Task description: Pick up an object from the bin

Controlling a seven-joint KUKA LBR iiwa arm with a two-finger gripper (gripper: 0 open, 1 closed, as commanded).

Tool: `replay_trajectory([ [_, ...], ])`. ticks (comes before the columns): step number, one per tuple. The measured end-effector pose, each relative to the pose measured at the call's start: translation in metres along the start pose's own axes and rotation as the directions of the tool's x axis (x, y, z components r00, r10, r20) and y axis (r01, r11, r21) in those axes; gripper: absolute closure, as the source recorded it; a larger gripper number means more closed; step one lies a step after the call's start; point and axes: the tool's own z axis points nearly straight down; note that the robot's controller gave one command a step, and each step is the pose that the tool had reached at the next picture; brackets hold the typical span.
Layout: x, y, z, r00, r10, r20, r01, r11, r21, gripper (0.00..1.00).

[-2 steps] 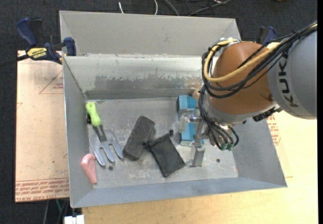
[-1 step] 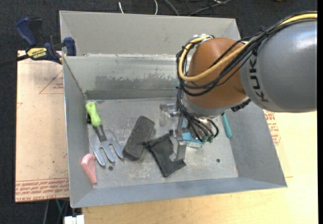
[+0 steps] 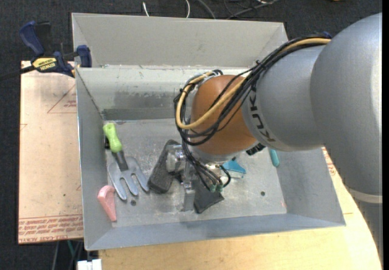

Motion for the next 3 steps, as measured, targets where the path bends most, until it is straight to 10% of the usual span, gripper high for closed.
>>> replay_trajectory([
  [1,0.025,0.035,0.017,0.997,-0.072,0.017,0.072,0.997,0.000,0.00],
  [2,-0.001,-0.037,0.014,0.998,0.060,0.013,-0.060,0.998,-0.003,0.00],
  [3,-0.004,0.003,-0.011,0.987,0.163,0.013,-0.163,0.987,-0.011,1.00],
])
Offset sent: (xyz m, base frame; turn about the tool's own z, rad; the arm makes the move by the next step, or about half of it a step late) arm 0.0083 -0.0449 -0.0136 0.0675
